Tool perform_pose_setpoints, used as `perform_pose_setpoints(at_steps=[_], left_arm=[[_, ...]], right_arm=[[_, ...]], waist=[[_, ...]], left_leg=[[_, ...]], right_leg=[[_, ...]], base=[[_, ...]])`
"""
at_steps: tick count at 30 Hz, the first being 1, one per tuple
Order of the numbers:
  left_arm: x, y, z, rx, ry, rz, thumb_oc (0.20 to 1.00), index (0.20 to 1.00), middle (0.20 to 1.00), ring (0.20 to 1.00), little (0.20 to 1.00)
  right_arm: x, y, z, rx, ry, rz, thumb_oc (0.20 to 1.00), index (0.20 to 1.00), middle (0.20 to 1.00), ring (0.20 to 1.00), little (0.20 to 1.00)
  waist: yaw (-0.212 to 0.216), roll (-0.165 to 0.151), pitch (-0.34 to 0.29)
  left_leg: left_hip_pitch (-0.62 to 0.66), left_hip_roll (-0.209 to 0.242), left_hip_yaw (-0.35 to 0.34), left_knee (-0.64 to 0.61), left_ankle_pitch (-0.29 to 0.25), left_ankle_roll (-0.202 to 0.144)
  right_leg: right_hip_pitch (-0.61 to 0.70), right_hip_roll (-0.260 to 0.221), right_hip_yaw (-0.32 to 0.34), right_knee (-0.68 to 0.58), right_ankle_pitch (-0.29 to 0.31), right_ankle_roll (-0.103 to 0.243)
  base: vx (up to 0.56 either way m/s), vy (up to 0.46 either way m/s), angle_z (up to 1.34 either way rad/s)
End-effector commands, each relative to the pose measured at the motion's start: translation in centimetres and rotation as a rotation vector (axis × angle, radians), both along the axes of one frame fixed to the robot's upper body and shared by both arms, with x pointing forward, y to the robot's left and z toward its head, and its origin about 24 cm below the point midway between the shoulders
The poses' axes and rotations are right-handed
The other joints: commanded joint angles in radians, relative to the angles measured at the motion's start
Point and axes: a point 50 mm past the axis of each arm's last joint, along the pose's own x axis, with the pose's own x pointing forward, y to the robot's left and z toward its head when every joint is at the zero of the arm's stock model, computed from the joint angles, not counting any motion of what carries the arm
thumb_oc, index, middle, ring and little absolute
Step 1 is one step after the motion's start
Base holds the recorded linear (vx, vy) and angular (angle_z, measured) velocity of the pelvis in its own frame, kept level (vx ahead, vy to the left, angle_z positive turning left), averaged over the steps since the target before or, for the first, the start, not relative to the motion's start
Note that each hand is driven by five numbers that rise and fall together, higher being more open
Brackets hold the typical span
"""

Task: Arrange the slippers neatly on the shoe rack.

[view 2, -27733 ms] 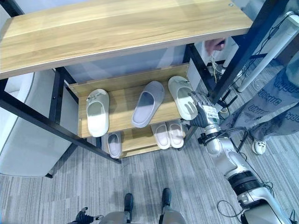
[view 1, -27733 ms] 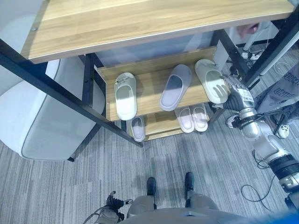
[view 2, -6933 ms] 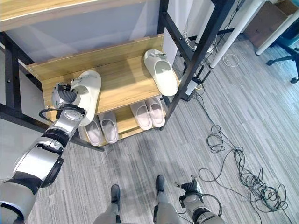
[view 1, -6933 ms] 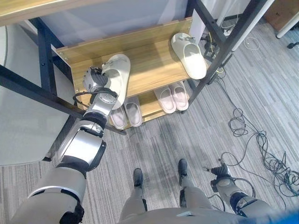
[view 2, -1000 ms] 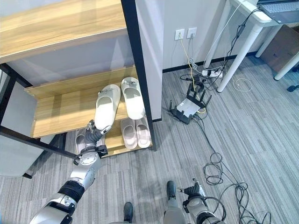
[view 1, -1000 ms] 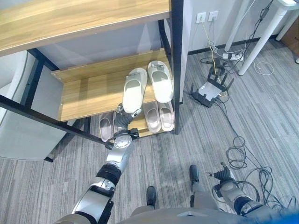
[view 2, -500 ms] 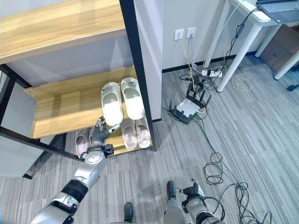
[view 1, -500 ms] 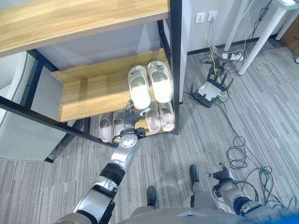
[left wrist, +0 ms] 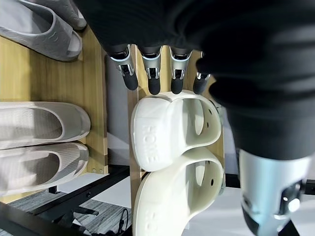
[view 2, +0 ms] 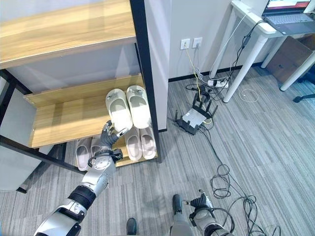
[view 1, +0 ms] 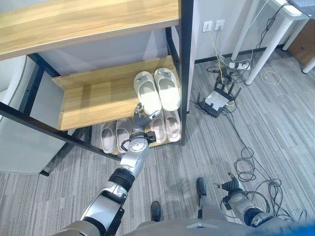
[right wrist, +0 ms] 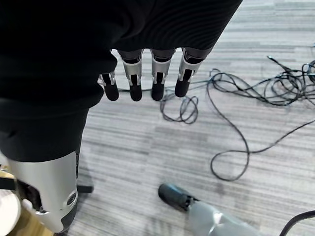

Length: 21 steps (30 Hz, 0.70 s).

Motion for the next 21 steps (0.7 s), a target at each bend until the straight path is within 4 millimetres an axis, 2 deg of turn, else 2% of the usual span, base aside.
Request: perform_pose_setpoints(at_steps=[1,7,11,14,17,21], left_arm=[[2.1,1.1,3.6,0.074,-0.142,0.039,1.0,1.0,1.0,1.0,1.0],[0.5,3.0,4.4,0.08,-0.227,0.056,1.0,1.0,1.0,1.0,1.0],[-2.3,5.3,3.7,0.091,-0.242,0.008,1.0,1.0,1.0,1.0,1.0],[-4.5,8.3,2.5,0.071,-0.2,0.042,1.0,1.0,1.0,1.0,1.0],[-5.7,10.0,1.3,0.086,-0.14,0.059,1.0,1.0,1.0,1.0,1.0],[-7.8,12.4,-3.0,0.138,0.082,0.128,1.0,1.0,1.0,1.0,1.0]], right_arm=[[2.2,-0.3,1.1,-0.017,-0.058,-0.017,1.0,1.0,1.0,1.0,1.0],[2.0,-0.5,1.0,0.004,-0.055,-0.038,1.0,1.0,1.0,1.0,1.0],[1.8,-1.2,0.9,0.005,-0.032,-0.037,1.0,1.0,1.0,1.0,1.0],[0.5,-2.0,0.4,0.012,0.015,-0.05,1.0,1.0,1.0,1.0,1.0],[-0.5,-2.3,0.0,0.018,0.053,-0.055,1.0,1.0,1.0,1.0,1.0],[-2.2,-2.6,-0.7,0.026,0.107,-0.075,1.0,1.0,1.0,1.0,1.0]], waist=[[0.007,0.026,0.064],[0.032,0.01,0.06],[0.062,-0.003,0.046],[0.083,-0.01,0.03],[0.095,-0.014,0.018],[0.106,-0.016,0.005]], left_leg=[[0.007,-0.009,-0.019,0.007,-0.029,0.004],[0.036,-0.01,-0.032,0.007,-0.033,0.005],[0.061,-0.013,-0.039,0.007,-0.039,0.007],[0.077,-0.014,-0.043,0.007,-0.039,0.008],[0.086,-0.017,-0.046,0.007,-0.039,0.01],[0.103,-0.022,-0.057,0.007,-0.037,0.015]], right_leg=[[0.137,-0.014,-0.035,0.007,-0.151,0.075],[0.18,-0.015,-0.055,0.007,-0.16,0.076],[0.213,-0.016,-0.065,0.007,-0.162,0.077],[0.235,-0.017,-0.072,0.007,-0.163,0.078],[0.247,-0.018,-0.078,0.007,-0.161,0.08],[0.27,-0.021,-0.086,0.007,-0.158,0.081]], base=[[0.0,0.0,0.0],[0.0,-0.009,0.04],[-0.01,-0.005,0.06],[-0.04,0.006,0.12],[-0.05,0.008,0.06],[-0.05,0.018,0.02]])
